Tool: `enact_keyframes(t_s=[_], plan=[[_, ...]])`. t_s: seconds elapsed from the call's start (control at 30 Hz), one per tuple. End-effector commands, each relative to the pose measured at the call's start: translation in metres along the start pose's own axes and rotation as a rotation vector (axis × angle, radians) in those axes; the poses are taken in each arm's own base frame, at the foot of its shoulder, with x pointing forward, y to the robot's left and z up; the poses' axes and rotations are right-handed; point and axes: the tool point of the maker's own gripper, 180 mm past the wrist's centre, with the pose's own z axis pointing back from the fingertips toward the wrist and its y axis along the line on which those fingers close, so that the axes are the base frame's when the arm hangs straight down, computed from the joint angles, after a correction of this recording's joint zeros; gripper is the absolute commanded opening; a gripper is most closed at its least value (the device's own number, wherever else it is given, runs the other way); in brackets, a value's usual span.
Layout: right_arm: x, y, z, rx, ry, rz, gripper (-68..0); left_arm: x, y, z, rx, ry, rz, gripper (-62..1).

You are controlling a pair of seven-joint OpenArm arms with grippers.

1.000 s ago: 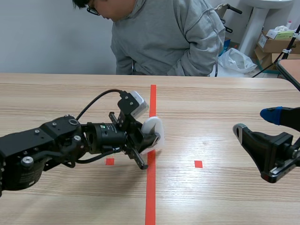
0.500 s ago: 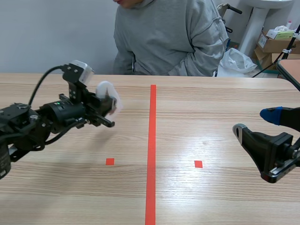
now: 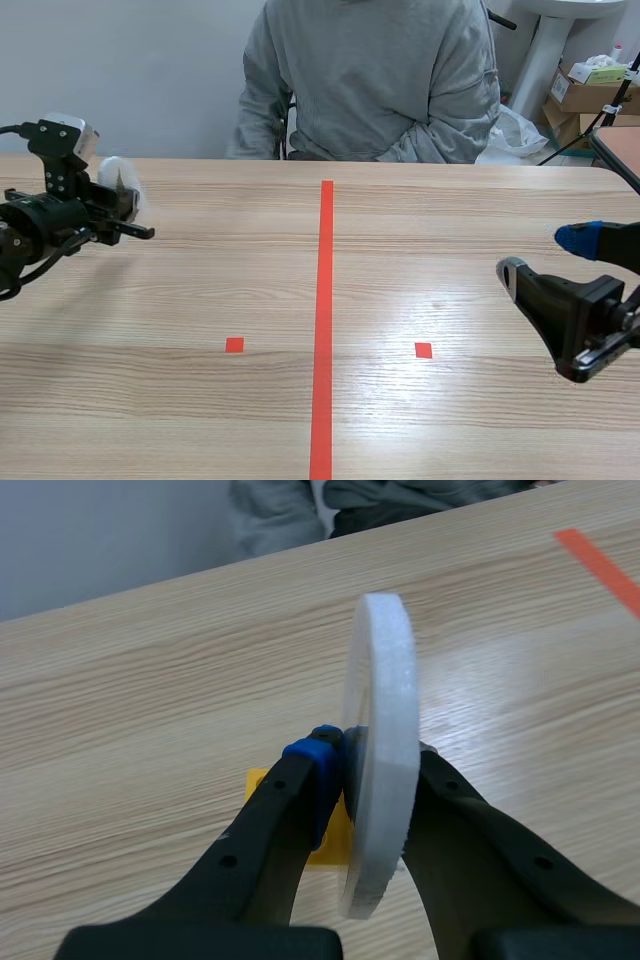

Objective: Do the leaf sorting experiment

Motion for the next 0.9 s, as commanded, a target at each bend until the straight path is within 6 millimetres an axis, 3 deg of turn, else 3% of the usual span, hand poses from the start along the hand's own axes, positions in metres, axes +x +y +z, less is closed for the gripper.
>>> enact_keyframes(t_s=[0.0, 0.27, 0.5, 0.87], plan=[[0.012, -0.003, -0.003, -0.008, -0.043, 0.004, -26.4, 0.029, 0.015, -0.008, 0.03, -0.065, 0.0, -57.3], [0.013, -0.004, -0.003, -0.008, -0.047, 0.007, -26.4, 0.026, 0.061, -0.018, 0.165, -0.024, 0.027, -57.3], [0.013, -0.004, -0.003, -0.008, -0.047, 0.007, -26.4, 0.006, 0.09, -0.015, 0.261, 0.053, 0.019, -57.3], [0.015, -0.005, -0.004, -0.009, -0.052, 0.009, -26.4, -0.034, 0.094, -0.002, 0.293, 0.132, 0.007, -57.3]])
